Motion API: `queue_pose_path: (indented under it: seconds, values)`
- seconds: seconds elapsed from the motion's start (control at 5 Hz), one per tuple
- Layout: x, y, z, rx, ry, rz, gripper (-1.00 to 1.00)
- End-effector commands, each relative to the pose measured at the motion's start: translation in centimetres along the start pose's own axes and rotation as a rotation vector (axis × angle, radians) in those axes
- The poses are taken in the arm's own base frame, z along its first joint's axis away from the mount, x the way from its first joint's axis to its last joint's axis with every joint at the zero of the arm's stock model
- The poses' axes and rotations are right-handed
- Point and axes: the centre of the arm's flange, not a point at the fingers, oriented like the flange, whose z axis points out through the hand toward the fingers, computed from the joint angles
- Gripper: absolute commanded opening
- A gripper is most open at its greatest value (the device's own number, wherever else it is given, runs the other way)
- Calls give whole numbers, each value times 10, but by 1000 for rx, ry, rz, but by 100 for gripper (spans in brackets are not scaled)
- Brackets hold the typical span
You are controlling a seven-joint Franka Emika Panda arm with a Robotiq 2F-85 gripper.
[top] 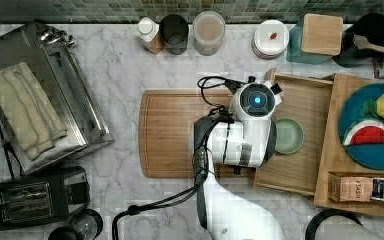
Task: Close the drawer.
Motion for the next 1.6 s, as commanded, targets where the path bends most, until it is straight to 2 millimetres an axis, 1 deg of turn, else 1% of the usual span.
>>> queue_pose_path:
  seconds: [0.2, 0.4, 0.6, 0.8, 1.0, 1.6]
  values:
    - [-10, 242, -34, -71, 44, 77, -100]
    - [-12, 277, -36, -48, 32, 84, -100]
    - [-23, 307, -31, -55, 81, 130, -100]
    - [-39, 337, -37, -102, 57, 232, -100]
    - [-58, 347, -44, -122, 43, 369, -100]
    - [-58, 347, -44, -122, 43, 370, -100]
